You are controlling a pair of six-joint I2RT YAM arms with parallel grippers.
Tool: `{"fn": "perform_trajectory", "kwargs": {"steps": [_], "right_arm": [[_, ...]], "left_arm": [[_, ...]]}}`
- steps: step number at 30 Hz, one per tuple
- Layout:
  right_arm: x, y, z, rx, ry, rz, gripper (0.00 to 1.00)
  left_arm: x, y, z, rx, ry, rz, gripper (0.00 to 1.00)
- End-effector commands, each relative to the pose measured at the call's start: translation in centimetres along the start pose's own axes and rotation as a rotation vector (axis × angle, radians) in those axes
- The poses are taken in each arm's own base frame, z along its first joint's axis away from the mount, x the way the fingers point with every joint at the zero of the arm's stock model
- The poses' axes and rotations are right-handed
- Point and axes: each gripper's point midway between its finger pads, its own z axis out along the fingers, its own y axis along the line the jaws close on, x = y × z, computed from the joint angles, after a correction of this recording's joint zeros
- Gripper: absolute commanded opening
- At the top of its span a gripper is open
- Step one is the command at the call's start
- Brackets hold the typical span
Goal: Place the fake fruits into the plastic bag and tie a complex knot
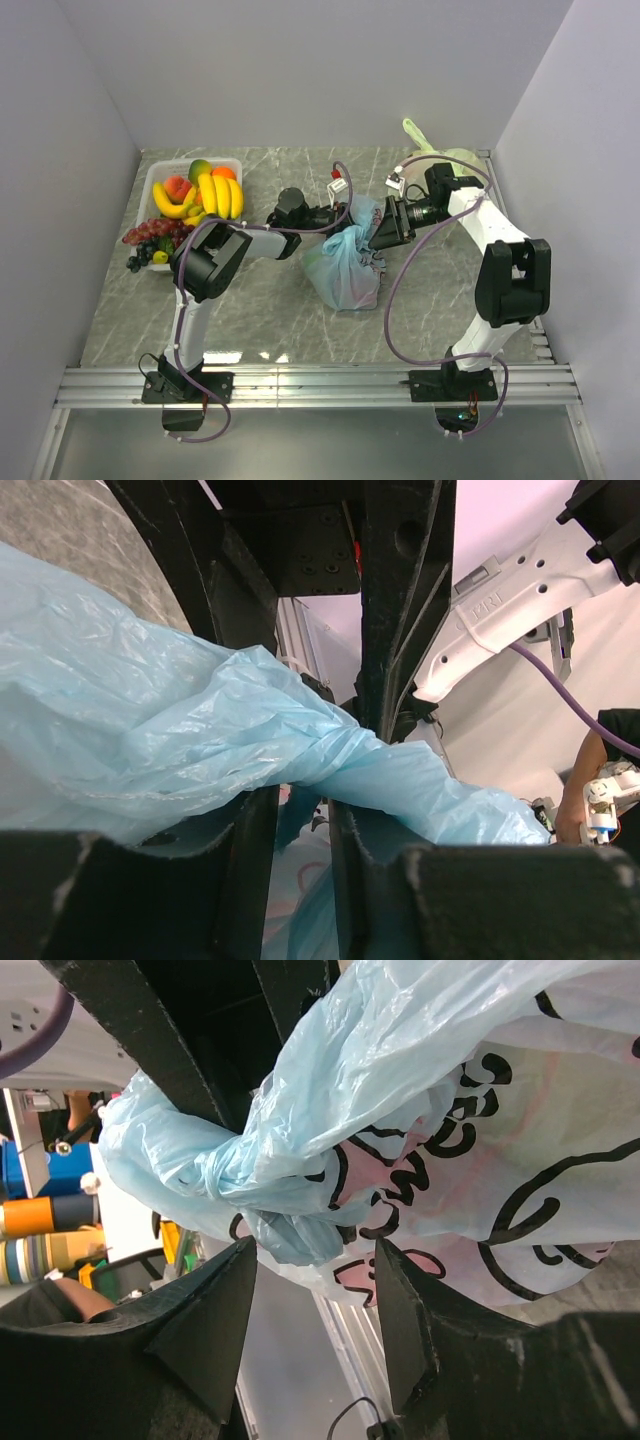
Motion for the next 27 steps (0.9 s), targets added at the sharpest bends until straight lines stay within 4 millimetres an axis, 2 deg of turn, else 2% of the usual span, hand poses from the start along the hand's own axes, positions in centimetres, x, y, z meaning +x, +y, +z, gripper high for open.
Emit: {"fn": "perform_trajectory", "kwargs": {"steps": [1,9,13,14,16,19,20,21,22,24,25,27], "right_arm": [[-0.7,0.9,-0.1,-0.015,-0.007,-0.048,0.58],[-1.3,1.5,0.5,-0.048,-0.014,-0.070,0.57],[-0.2,0.9,-0.6,0.003,-0.015,-0.140,0.57],[-0.6,0.9,-1.6,0.028,-0.055,-0.188,0.58],[-0.4,0.0,-2.2,0.075,-0.085,-0.215,0.65],[-1.0,-0.4,-3.5,0.146,-0.149,-0.318,0.69],[-1.9,0.0,-4.1,0.177,-0.192,-0.401,0.69],[-1.7,-0.7,-4.2,0.214,-0.198,-0.442,0.69],[-2.7,-0.8,-4.6,0.244,-0.233,-0.527,0.70],[-2.4,-0.8,-4.8,0.281,-0.263,-0.637,0.69],[-3.3,-0.8,-5.1,0.312,-0.299,-0.719,0.68],[-2.7,-0.7,-5.1,0.341,-0.327,-0.831,0.67]], "left_arm": [[-1.1,-1.8,0.2,0.032,-0.009,0.092,0.33],[-1.1,-2.0,0.1,0.041,-0.010,0.086,0.36],[-1.2,-2.0,-0.2,0.043,-0.016,0.083,0.35],[-1.2,-2.0,-0.2,0.045,-0.015,0.084,0.35],[-1.2,-2.1,-0.2,0.049,-0.016,0.086,0.35],[-1.3,-2.2,-0.2,0.058,-0.016,0.089,0.35],[-1.3,-2.3,-0.2,0.061,-0.016,0.089,0.35],[-1.3,-2.3,-0.3,0.063,-0.015,0.090,0.35],[-1.2,-2.3,-0.2,0.065,-0.015,0.091,0.35],[-1.1,-2.3,-0.3,0.067,-0.014,0.085,0.35],[-1.1,-2.5,-0.3,0.072,-0.013,0.090,0.36],[-0.9,-2.5,-0.4,0.077,-0.008,0.086,0.35]]}}
